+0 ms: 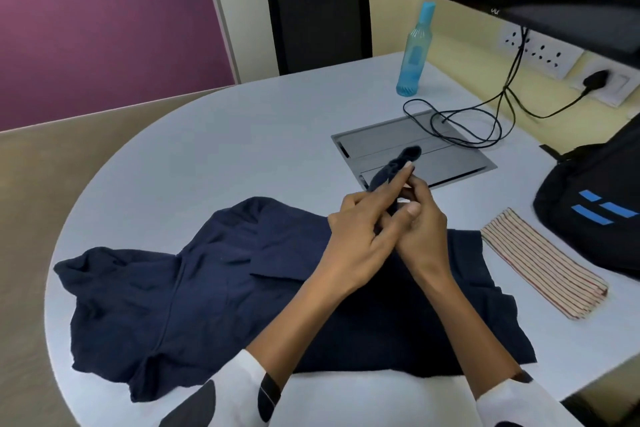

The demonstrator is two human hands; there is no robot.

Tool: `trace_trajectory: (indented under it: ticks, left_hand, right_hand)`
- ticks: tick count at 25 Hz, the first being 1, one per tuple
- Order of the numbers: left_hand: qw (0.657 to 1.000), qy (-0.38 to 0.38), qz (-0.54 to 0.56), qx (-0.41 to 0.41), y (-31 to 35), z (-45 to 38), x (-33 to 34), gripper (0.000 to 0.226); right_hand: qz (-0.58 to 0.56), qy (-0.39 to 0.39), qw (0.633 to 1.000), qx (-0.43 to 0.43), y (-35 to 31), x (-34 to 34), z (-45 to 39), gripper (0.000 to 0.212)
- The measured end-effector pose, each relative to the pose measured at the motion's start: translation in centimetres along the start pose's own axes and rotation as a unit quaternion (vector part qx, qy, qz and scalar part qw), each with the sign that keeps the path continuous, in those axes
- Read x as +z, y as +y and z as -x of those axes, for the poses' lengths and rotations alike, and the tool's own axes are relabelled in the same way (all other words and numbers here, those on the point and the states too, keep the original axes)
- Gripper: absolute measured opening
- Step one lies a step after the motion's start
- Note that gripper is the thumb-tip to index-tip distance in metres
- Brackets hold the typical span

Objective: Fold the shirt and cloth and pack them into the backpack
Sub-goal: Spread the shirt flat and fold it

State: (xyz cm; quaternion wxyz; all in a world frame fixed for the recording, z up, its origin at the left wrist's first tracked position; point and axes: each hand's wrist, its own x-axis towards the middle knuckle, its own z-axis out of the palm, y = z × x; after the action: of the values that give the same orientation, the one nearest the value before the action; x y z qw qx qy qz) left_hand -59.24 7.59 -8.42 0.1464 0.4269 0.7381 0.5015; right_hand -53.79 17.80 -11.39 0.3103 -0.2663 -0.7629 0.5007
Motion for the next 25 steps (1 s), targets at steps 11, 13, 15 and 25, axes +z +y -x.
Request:
trace_trajectory:
  ticks: [11,13,15,25]
  left_hand:
    - [0.996,0.046,0.066,-0.033,-4.2,-2.2,-4.0,0.029]
    - [0.997,-0.033,0.064,0.031,-3.7,-3.6,-5.6,0.027]
    - [0.994,-0.091,0.060,0.023,-3.9,-5.1,-6.4,0.030]
    - [0.907,-0.308,-0.225,-0.179,-6.8,-8.3,-9.0,0.031]
  right_hand:
    - [-0.169,-0.119,0.976,0.063,-5.5,-2.9,-2.4,0.020]
    - [-0.216,-0.177,0.958,0.062,-6.2,-3.2,-2.3,0.019]
    - [-0.246,-0.196,0.947,0.070,-6.2,-3.5,-2.2,0.020]
    - [-0.317,-0.117,0.926,0.172,0.2,-8.1,-1.5,0.033]
